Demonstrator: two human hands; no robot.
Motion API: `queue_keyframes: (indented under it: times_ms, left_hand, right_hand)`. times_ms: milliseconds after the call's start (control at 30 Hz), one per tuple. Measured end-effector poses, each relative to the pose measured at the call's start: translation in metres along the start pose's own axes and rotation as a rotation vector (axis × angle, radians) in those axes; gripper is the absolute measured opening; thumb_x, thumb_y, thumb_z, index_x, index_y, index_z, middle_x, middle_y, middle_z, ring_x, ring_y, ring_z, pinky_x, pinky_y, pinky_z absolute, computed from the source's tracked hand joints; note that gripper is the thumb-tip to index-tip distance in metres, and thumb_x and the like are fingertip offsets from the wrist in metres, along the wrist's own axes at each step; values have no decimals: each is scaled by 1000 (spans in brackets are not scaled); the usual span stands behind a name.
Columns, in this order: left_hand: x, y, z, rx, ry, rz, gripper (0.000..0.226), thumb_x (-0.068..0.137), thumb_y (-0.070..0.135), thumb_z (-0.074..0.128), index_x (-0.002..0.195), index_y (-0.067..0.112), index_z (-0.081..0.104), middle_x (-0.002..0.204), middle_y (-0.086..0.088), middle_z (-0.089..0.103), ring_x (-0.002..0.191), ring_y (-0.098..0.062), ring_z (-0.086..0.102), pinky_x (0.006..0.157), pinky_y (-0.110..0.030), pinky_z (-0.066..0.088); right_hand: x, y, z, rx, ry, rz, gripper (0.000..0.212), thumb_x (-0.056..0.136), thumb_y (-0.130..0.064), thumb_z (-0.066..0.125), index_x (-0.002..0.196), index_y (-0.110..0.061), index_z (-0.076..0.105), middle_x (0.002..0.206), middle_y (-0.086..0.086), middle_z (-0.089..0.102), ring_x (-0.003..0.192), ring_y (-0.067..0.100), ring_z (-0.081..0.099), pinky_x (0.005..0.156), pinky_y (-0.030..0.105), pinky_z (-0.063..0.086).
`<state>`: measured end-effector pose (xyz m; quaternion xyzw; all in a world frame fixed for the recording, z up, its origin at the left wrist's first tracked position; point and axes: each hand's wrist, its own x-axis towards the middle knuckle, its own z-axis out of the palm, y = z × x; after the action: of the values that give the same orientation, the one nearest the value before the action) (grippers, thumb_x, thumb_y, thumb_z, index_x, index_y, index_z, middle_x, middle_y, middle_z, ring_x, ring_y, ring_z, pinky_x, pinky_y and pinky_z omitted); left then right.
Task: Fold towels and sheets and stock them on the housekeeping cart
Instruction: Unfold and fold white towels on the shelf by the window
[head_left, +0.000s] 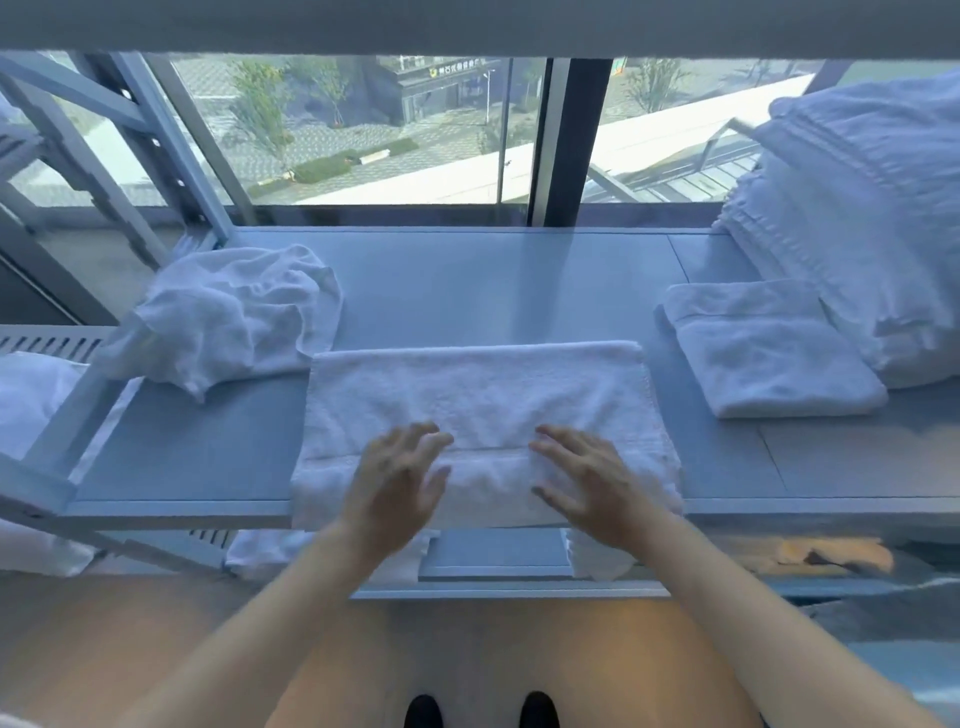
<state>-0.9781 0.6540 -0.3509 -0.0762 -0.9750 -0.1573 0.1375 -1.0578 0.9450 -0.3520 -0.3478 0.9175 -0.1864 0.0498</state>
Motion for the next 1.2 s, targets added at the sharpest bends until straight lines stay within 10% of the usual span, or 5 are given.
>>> queue_keyframes:
  times_ms: [100,233,533,767,1200]
  left_hand:
    - [-31,20,29,55,-177,-8,65,92,59,54,147,24,52,154,-4,48,141,-28,46,111,-55,40]
    - [-48,22,41,133,-212,7,84,86,44,72,159,25,35,166,-3,32,154,-28,29,120,-61,28]
    - [-56,-12,24,87,-5,26,63,75,11,55,137,14,65,146,-3,60,133,-27,58,109,-53,44]
    - [-47,-72,-30,104,86,-99,61,68,-2,43,119,15,71,121,-4,72,106,-33,68,88,-44,52]
    - [151,-93,-136,167,395,-74,45,86,-3,51,122,17,70,121,-11,72,110,-38,64,95,-47,48]
  right_hand:
    - [-11,-10,25,-132,-59,-42,85,88,-73,56,157,-26,37,170,-5,20,158,19,13,127,45,13]
    - [-18,-15,41,-266,-63,-41,93,89,-53,63,164,-24,18,173,-1,1,160,25,-1,127,50,8]
    - [-39,-1,15,-93,108,-30,72,77,13,54,146,-7,55,155,8,49,144,28,47,115,48,42]
    - [-43,34,-34,-161,262,153,47,84,-2,45,119,-16,71,113,4,74,100,31,71,75,38,58]
    - [104,41,-170,-371,671,97,36,91,-1,51,116,-15,72,106,11,77,93,36,71,86,43,51]
